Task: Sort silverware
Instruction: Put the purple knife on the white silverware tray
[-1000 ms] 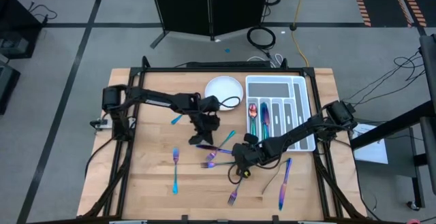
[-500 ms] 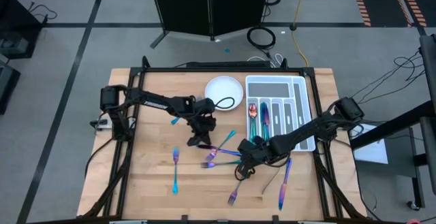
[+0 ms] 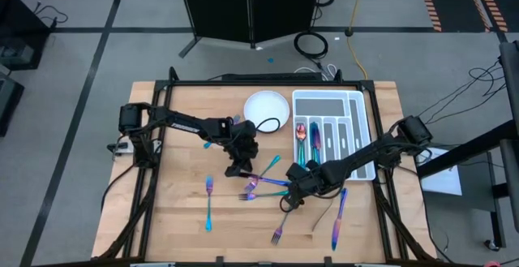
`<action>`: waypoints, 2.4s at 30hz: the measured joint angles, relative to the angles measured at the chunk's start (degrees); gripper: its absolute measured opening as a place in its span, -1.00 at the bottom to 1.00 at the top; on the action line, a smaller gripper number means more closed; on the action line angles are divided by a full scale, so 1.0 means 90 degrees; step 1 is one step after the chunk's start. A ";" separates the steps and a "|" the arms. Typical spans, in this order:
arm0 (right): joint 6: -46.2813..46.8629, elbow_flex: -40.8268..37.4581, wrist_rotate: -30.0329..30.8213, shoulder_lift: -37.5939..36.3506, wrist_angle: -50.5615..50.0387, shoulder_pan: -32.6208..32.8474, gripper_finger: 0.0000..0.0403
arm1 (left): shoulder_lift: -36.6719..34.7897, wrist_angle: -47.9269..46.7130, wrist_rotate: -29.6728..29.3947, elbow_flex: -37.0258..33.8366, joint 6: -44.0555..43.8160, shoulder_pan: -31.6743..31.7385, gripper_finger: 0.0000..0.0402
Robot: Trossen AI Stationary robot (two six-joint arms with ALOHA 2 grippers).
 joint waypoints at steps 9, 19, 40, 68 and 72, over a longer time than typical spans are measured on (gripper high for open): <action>-0.0117 0.0002 -0.0043 0.0270 0.0237 -0.0142 -1.00 | 0.0000 0.0022 -0.0028 0.0002 -0.0014 0.0000 -0.78; -0.0143 0.0024 -0.0292 0.0403 0.0161 -0.0239 -1.00 | 0.0000 0.0043 -0.0199 0.0005 0.0004 0.0000 -0.78; 0.0088 0.0044 -0.0458 0.0816 0.0466 -0.0105 -1.00 | 0.0000 0.0548 -0.1053 0.0007 0.1290 -0.0464 -0.29; 0.0036 0.0039 -0.0354 0.0816 0.0480 -0.0135 -1.00 | -0.0309 -0.2170 -0.2687 0.0163 0.0798 -0.0838 -0.03; 0.0015 0.0034 -0.0313 0.0816 0.0483 -0.0137 -1.00 | -0.0444 -0.2459 -0.2710 0.0160 0.0889 -0.0838 -0.03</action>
